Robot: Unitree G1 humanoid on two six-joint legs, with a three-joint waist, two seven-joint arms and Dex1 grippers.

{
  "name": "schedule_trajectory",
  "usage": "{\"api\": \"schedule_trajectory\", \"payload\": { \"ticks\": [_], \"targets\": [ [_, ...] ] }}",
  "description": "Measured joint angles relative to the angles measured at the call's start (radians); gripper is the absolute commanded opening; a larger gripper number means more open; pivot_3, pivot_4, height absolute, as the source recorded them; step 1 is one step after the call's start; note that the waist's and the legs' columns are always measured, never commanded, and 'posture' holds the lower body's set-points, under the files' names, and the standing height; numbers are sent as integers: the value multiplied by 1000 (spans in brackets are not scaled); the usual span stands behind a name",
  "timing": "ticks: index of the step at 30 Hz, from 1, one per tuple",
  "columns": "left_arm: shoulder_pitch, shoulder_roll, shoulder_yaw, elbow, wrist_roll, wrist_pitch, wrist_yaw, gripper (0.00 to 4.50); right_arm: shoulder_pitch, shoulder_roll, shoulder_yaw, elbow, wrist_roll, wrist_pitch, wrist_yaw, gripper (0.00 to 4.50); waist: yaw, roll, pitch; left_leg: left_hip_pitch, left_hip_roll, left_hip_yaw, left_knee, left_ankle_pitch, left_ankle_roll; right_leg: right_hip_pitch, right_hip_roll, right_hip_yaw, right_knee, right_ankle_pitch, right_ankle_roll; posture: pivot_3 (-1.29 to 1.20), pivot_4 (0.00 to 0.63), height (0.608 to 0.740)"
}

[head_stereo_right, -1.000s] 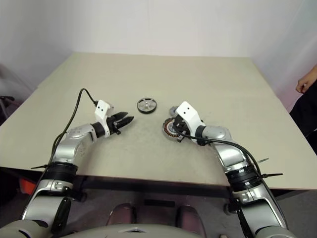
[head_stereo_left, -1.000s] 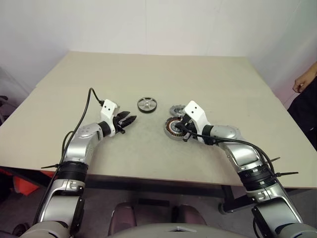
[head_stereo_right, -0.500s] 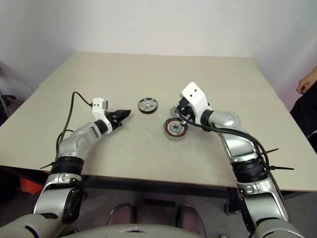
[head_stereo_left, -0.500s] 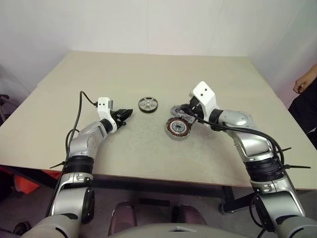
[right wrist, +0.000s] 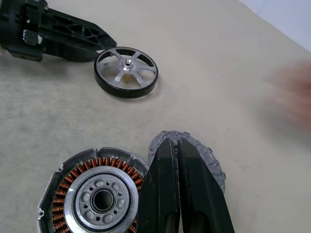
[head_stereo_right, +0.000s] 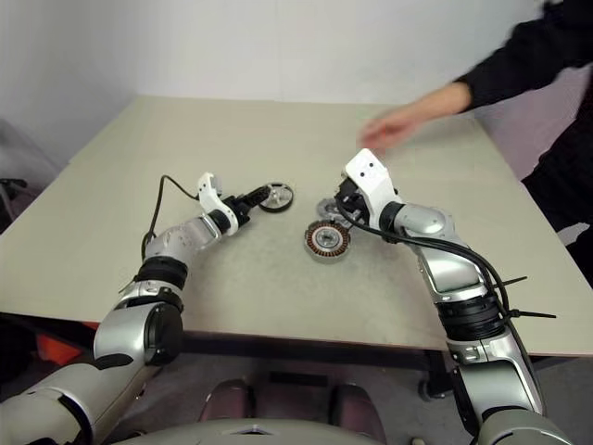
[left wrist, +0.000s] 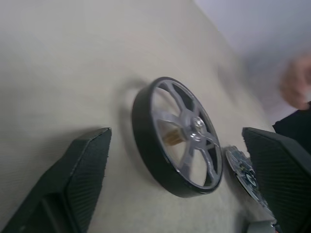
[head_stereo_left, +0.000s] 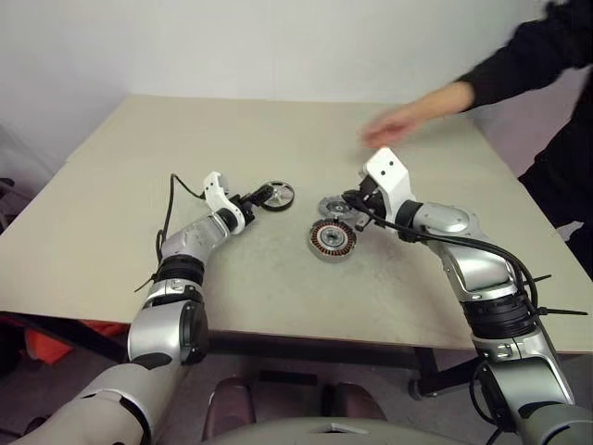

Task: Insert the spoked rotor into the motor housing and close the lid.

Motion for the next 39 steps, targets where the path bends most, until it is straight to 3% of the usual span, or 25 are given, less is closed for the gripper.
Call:
{"api": "schedule_trajectory", "payload": {
  "ticks": [34, 39],
  "targets": [
    [0, 19, 2, 19, -5, -16, -22, 4475, -1, -11, -33, 12, 4, 5, -11, 85, 0, 0, 0, 1, 0, 0, 0, 0, 0, 1, 0, 0, 0, 0, 0, 0, 0, 740],
    [37, 31, -125, -15, 115, -132, -55, 4475, -1, -11, -32, 16, 4, 3, -11, 85, -1, 0, 0, 1, 0, 0, -1, 0, 0, 1, 0, 0, 0, 0, 0, 0, 0, 740]
  ]
}}
